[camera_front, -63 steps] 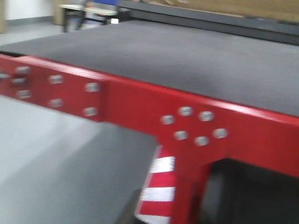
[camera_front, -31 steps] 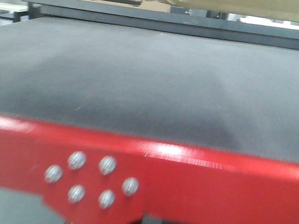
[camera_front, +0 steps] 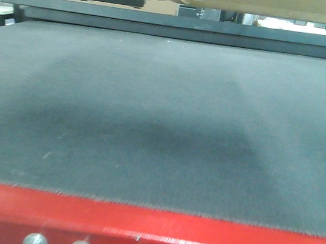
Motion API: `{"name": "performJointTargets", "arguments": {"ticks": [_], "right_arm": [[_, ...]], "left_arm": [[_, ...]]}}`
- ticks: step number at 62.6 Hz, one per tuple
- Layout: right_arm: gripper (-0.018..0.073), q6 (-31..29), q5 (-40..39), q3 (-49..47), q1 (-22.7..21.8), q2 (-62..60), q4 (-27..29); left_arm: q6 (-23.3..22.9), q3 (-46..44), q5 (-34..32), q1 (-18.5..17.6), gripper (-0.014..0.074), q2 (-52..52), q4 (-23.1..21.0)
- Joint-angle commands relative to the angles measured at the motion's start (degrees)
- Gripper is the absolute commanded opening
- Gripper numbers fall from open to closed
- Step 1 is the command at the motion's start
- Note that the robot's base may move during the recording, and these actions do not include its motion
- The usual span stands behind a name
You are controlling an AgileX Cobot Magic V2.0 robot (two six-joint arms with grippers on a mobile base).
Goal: Grab carton from right shelf to conveyor
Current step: 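Approach the conveyor and hold the carton above the grey belt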
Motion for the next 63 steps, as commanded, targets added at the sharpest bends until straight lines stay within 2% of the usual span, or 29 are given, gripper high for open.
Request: {"name": "performJointTargets", "arguments": {"ticks": [1,63], "right_arm": [[-0.0068,-0.37,-2.96,-0.35,-0.04,-0.35,-0.45],[-0.0068,-0.37,-2.96,-0.35,-0.04,-0.01,-0.45]], "left_arm": [[0.66,-0.31,-0.99,-0.25,-0.0016,-0.81,1.79],[0.66,-0.31,-0.99,-0.25,-0.0016,-0.81,1.79]]}}
